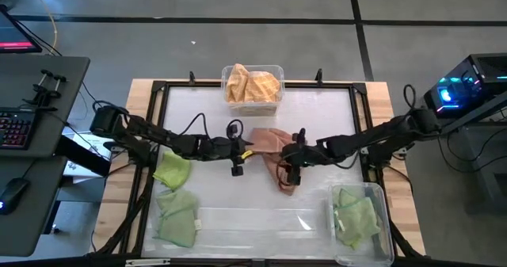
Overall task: Sort towels by color in basket
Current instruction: Put the brown towel into the top transparent bin
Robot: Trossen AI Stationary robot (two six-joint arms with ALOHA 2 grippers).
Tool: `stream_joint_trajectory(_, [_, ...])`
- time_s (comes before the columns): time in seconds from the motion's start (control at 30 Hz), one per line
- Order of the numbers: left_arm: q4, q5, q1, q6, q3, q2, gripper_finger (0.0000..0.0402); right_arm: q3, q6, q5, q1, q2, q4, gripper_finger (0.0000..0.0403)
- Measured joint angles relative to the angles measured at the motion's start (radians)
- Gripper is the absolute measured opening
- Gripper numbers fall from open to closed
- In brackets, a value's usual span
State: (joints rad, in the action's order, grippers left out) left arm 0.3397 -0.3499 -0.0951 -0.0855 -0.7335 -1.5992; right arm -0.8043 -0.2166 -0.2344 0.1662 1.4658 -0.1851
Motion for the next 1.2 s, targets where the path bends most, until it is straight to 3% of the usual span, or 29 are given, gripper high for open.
stream_joint_trajectory(0.27, [0.029,0.001,0.004,0.020,0.001,-0.043,0.0154,0.000,0.127,0.003,-0.113,0.140,0.130,0.0269])
stream_joint_trajectory(0.4, [0.042,0.002,-0.005,0.024,0.001,-0.040,0.0154,0.000,0.190,0.131,-0.145,0.254,0.196,0.0281])
stream_joint_trajectory(0.57, [0.073,0.003,-0.018,0.005,0.000,-0.038,0.0154,-0.010,0.195,0.156,-0.152,0.377,0.244,0.0236])
stream_joint_trajectory(0.67, [0.089,0.000,-0.036,-0.031,0.000,-0.038,0.0154,-0.012,0.157,0.116,-0.152,0.428,0.315,0.0177])
stream_joint_trajectory(0.73, [0.129,-0.024,-0.070,-0.076,0.000,-0.038,0.0154,0.016,0.091,0.078,-0.148,0.455,0.451,0.0129])
stream_joint_trajectory(0.87, [0.191,-0.208,-0.148,-0.197,0.000,-0.037,0.0154,0.099,0.018,0.024,-0.123,0.458,0.651,0.0040])
stream_joint_trajectory(1.03, [0.171,-0.603,-0.250,-0.271,0.001,0.017,0.0154,0.138,0.064,0.010,-0.120,0.361,0.598,0.0036])
stream_joint_trajectory(1.2, [0.110,-0.816,-0.331,-0.335,0.000,0.153,0.0154,0.146,0.128,-0.007,-0.146,0.195,0.540,0.0046])
